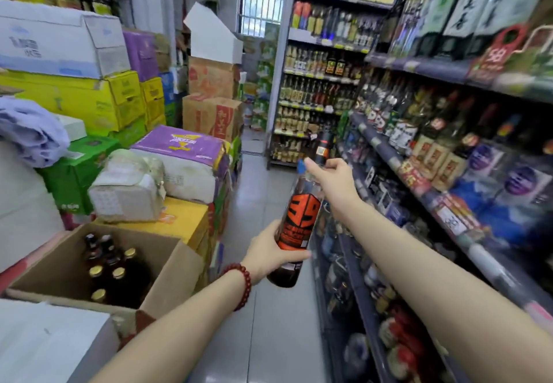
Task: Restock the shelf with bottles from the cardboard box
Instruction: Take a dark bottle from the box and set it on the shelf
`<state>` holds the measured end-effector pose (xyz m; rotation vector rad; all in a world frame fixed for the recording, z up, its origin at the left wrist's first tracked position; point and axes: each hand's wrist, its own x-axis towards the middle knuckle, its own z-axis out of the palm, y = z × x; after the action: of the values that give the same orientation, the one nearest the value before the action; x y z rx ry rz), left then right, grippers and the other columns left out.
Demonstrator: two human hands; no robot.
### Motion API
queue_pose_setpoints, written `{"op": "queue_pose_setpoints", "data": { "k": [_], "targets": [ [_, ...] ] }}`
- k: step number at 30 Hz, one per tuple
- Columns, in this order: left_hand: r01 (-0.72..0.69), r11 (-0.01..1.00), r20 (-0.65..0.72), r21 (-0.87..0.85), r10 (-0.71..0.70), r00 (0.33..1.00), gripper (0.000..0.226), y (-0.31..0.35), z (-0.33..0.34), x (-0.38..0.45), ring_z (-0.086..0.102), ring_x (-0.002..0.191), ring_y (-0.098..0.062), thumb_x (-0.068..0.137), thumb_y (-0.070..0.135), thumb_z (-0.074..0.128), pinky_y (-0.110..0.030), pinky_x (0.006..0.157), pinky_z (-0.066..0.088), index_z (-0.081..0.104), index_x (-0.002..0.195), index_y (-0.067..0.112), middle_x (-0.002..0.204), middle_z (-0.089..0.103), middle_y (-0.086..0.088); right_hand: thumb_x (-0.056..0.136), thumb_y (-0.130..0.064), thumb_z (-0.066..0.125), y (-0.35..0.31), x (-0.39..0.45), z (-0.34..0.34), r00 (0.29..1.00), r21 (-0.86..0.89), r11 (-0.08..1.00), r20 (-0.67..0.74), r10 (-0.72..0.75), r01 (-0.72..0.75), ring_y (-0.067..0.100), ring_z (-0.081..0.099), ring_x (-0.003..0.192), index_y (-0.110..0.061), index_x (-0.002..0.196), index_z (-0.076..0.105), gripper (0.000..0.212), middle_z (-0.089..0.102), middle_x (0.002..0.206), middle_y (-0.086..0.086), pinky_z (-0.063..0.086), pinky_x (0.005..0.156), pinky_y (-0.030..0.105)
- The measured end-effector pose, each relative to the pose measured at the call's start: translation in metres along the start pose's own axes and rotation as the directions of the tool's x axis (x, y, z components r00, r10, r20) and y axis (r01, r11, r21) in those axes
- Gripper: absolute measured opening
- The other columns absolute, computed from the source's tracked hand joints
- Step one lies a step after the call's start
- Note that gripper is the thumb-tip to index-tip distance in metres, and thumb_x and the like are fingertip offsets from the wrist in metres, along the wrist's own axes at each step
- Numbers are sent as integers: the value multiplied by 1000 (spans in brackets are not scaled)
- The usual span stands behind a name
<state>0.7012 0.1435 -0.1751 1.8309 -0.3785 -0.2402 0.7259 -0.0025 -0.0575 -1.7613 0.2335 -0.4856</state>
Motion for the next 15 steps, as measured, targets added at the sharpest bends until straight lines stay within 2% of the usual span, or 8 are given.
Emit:
{"op": "queue_pose_setpoints", "data": {
  "k": [3,4,6,8,11,12,15],
  "targets": [
    [-13,998,102,-57,18,995,53,6,22,-25,64,76,14,58,33,90,-2,61,45,60,101,30,87,71,21,78,-34,76,4,-30,-29,999,2,1000,-47,19,-19,17,58,81,-22,88,46,33,54,85,-4,46,67,32],
    [-16,997,140,-75,26,990,52,6,28,-32,66,76,12,59,29,90,-1,60,45,61,101,28,86,72,20,79,-29,76,4,-42,-39,997,-11,1000,-77,14,-15,11,56,75,-22,86,45,32,53,82,-6,45,64,25],
    [-19,995,224,-96,40,974,55,6,40,-48,69,85,1,58,28,91,-7,68,49,61,104,26,91,74,14,82,-23,74,4,-68,-57,989,-37,999,-148,4,-9,0,52,69,-16,91,44,32,51,80,-10,44,54,10],
    [-15,995,301,-102,46,953,57,7,50,-64,70,91,-7,54,32,91,-19,79,53,60,103,27,96,74,10,84,-26,72,5,-96,-74,980,-62,997,-199,23,-36,4,52,74,-16,95,43,33,50,82,-10,44,57,13],
    [-19,995,414,-97,58,909,66,10,68,-89,70,95,-12,45,41,90,-36,90,55,60,102,26,99,74,7,84,-33,71,0,-142,-99,954,-91,992,-295,56,-86,13,56,84,-17,98,42,36,52,89,-4,46,72,30],
    [-31,996,452,-85,66,890,68,13,74,-97,70,96,-12,44,43,90,-40,93,54,60,103,27,100,74,7,83,-34,71,-3,-158,-108,941,-83,992,-331,64,-97,17,57,88,-17,99,42,38,54,91,-3,47,77,34],
    [-92,994,565,-57,108,818,72,25,99,-121,68,99,-9,44,49,90,-40,94,53,60,106,32,104,72,11,83,-34,72,-11,-206,-137,907,-94,990,-417,54,-102,21,57,90,-13,101,43,40,56,95,5,48,78,36]
  ]
}}
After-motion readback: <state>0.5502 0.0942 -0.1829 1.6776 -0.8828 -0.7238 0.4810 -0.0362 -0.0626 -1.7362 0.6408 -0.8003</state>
